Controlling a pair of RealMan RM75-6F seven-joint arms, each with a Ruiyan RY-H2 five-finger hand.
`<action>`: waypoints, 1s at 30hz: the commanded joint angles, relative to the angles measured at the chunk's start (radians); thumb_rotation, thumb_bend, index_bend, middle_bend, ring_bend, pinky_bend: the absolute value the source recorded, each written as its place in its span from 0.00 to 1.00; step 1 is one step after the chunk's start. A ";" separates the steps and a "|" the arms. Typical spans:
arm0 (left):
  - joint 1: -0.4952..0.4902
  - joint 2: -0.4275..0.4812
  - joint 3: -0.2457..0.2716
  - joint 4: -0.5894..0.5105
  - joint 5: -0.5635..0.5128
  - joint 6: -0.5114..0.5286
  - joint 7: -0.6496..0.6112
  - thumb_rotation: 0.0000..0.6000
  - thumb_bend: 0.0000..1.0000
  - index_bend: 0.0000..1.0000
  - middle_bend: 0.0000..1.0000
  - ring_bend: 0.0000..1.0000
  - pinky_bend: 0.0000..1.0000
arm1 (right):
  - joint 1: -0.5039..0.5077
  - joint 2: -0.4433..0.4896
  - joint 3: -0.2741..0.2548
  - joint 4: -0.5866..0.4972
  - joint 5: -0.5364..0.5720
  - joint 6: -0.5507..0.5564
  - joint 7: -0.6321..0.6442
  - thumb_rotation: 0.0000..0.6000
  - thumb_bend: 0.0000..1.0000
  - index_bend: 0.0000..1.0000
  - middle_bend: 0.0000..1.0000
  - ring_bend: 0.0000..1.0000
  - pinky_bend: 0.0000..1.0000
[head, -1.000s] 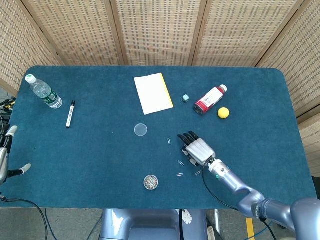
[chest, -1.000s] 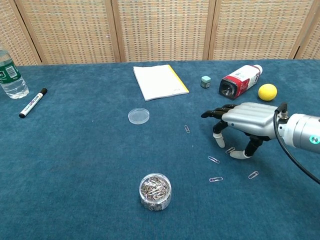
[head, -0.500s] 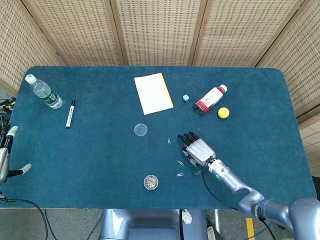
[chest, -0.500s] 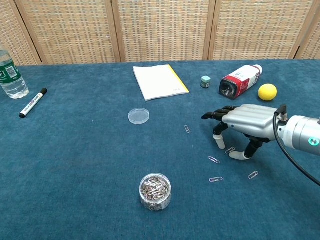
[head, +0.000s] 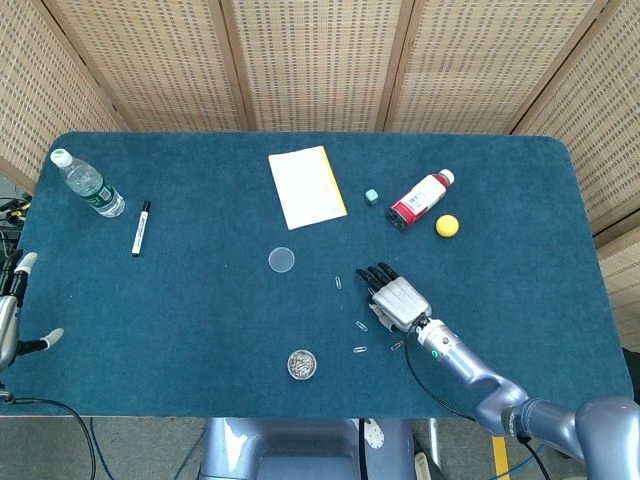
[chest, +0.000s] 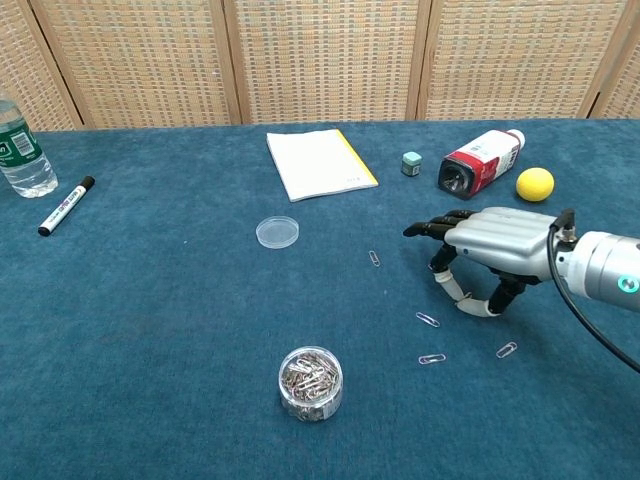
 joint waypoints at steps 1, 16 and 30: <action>0.000 0.000 0.000 0.000 0.000 0.001 -0.001 1.00 0.03 0.00 0.00 0.00 0.00 | -0.001 -0.002 0.001 0.001 0.001 0.006 -0.003 1.00 0.39 0.63 0.01 0.00 0.04; -0.001 0.008 -0.001 -0.001 0.000 -0.005 -0.017 1.00 0.03 0.00 0.00 0.00 0.00 | -0.003 0.114 0.040 -0.201 -0.080 0.174 0.026 1.00 0.39 0.64 0.04 0.00 0.04; 0.003 0.009 0.009 -0.005 0.024 0.001 -0.019 1.00 0.03 0.00 0.00 0.00 0.00 | 0.076 0.154 -0.023 -0.409 -0.249 0.133 0.009 1.00 0.39 0.64 0.05 0.00 0.05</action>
